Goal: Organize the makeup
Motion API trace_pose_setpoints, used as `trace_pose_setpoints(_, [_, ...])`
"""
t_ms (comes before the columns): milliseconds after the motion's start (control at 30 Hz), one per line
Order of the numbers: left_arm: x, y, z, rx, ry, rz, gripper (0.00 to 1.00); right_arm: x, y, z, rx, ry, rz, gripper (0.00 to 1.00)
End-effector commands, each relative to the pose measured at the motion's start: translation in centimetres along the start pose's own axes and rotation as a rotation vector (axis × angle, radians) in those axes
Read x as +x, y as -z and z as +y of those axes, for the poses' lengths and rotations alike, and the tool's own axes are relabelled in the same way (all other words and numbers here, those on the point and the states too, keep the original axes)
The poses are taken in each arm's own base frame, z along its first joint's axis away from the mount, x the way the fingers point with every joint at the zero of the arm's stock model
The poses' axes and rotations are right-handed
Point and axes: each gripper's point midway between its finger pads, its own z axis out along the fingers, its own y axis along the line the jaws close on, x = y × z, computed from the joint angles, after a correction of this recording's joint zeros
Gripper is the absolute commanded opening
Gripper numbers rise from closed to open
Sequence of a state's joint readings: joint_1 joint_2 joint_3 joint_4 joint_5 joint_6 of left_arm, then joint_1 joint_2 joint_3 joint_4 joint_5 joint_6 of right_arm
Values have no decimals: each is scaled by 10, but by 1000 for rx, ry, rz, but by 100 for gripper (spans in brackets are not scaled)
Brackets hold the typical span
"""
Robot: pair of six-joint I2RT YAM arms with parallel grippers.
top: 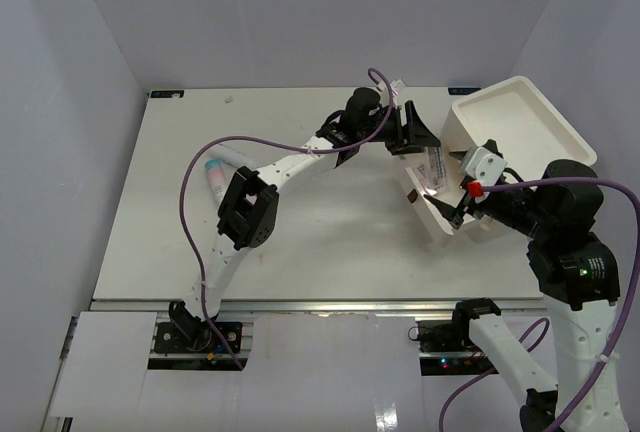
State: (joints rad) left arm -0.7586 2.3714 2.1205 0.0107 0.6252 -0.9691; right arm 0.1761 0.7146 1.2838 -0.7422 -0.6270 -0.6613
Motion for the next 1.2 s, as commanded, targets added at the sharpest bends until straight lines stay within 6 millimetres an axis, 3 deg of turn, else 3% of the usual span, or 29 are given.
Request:
trace_pose_setpoints(0, [-27,12,-34,6,-50,-75,63,3,2,0,16,-16,8,90])
trace_pose_setpoints(167, [-36,17,-46,16,-83,-101,98,3,1,3,6,-24,3,90])
trace_pose_setpoints(467, [-43,25,-55,22,-114,-117,98,2,1,3,3,-33,2,90])
trace_pose_setpoints(600, [-60,47,-58,-5,-181,-152,98,2,0,3,0,-39,2,90])
trace_pose_setpoints(633, [-70,61,-64,-12,-206,-181,98,3,0,3,-3,-40,2,90])
trace_pose_setpoints(700, [-80,81,-48,-67,-236,-211,98,5,-2,6,-18,-47,1,90])
trace_pose_setpoints(767, [-93,115,-58,-99,-299,-263,98,9,-6,11,-46,-59,-2,90])
trace_pose_setpoints(833, [-98,145,-41,-163,-340,-286,98,15,-10,15,-71,-74,3,90])
trace_pose_setpoints(900, [-105,180,-43,-199,-389,-323,98,21,-16,20,-106,-96,6,90])
trace_pose_setpoints(967, [-91,211,-18,-262,-375,-315,98,32,-25,31,-168,-150,11,91])
trace_pose_setpoints(1033, [-87,250,-18,-298,-394,-350,98,46,-36,38,-221,-210,29,92])
trace_pose_setpoints(1133, [-57,291,7,-374,-387,-358,98,75,-53,47,-280,-304,97,98])
trace_pose_setpoints(1167, [-41,302,22,-410,-364,-348,98,85,-61,49,-297,-322,130,93])
